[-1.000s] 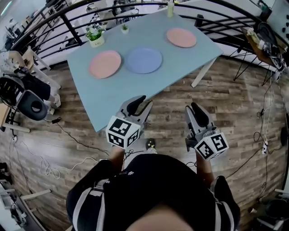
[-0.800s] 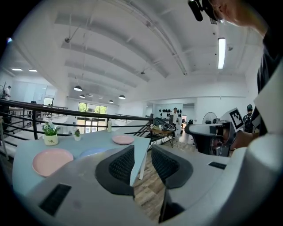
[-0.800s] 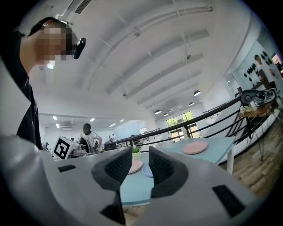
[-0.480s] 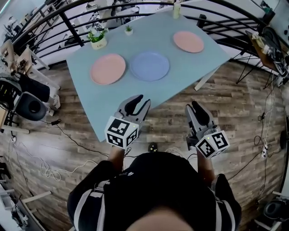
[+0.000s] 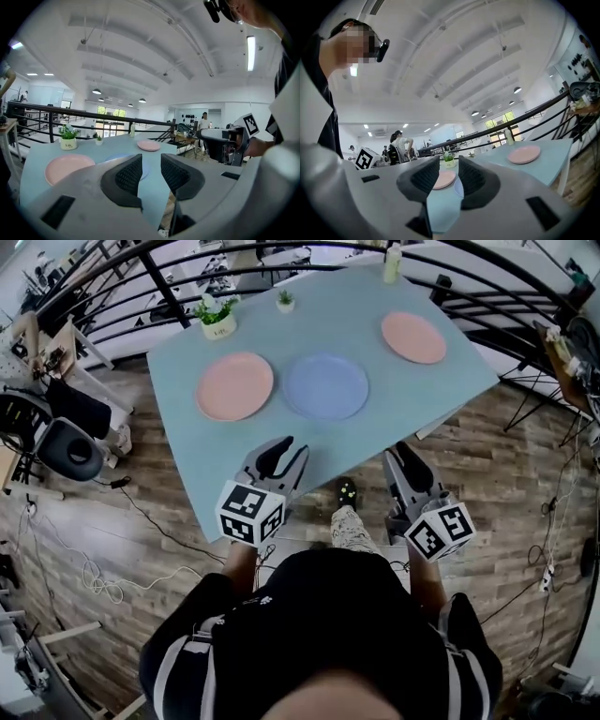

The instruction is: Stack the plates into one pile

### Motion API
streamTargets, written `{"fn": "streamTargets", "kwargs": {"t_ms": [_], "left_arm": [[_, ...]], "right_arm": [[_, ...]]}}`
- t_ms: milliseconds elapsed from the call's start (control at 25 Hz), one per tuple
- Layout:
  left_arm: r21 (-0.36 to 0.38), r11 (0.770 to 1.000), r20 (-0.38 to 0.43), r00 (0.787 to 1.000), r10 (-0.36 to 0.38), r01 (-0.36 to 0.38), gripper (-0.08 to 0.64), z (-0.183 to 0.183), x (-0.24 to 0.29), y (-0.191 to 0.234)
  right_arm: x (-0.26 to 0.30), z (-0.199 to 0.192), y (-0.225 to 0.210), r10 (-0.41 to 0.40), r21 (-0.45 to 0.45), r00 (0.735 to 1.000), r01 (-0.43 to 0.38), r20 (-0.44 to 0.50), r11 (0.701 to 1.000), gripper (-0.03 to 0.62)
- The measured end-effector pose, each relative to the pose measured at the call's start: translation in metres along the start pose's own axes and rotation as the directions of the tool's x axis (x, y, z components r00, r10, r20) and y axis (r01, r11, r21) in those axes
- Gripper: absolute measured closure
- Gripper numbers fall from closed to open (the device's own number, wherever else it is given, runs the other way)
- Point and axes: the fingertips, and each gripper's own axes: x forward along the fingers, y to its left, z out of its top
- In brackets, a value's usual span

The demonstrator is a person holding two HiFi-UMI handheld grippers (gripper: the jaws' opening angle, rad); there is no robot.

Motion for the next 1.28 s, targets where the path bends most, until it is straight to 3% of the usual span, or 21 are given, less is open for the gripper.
{"fn": "streamTargets", "kwargs": {"t_ms": [280,600,920,1280], "left_arm": [[-0.035,0.995,-0.019,0.995,0.094,-0.094,0.449,0.008,0.049,0.049],[-0.107,0.977,-0.116,0.978,0.171,-0.183,0.442,-0.014,0.104,0.094],[-0.17,0.938,-0.231,0.937,0.261,-0.303,0.43,-0.051,0.132,0.131],[-0.241,0.878,-0.366,0.876,0.312,-0.413,0.413,-0.109,0.145,0.16]], "right_arm": [[0.07,0.007,-0.05,0.061,-0.005,0.996,-0.061,-0.063,0.998,0.463],[0.135,-0.001,-0.113,0.091,0.004,0.984,-0.091,-0.155,0.996,0.457],[0.18,-0.034,-0.164,0.116,0.02,0.95,-0.115,-0.29,0.993,0.449],[0.22,-0.092,-0.202,0.13,0.048,0.888,-0.121,-0.44,0.991,0.431]]}}
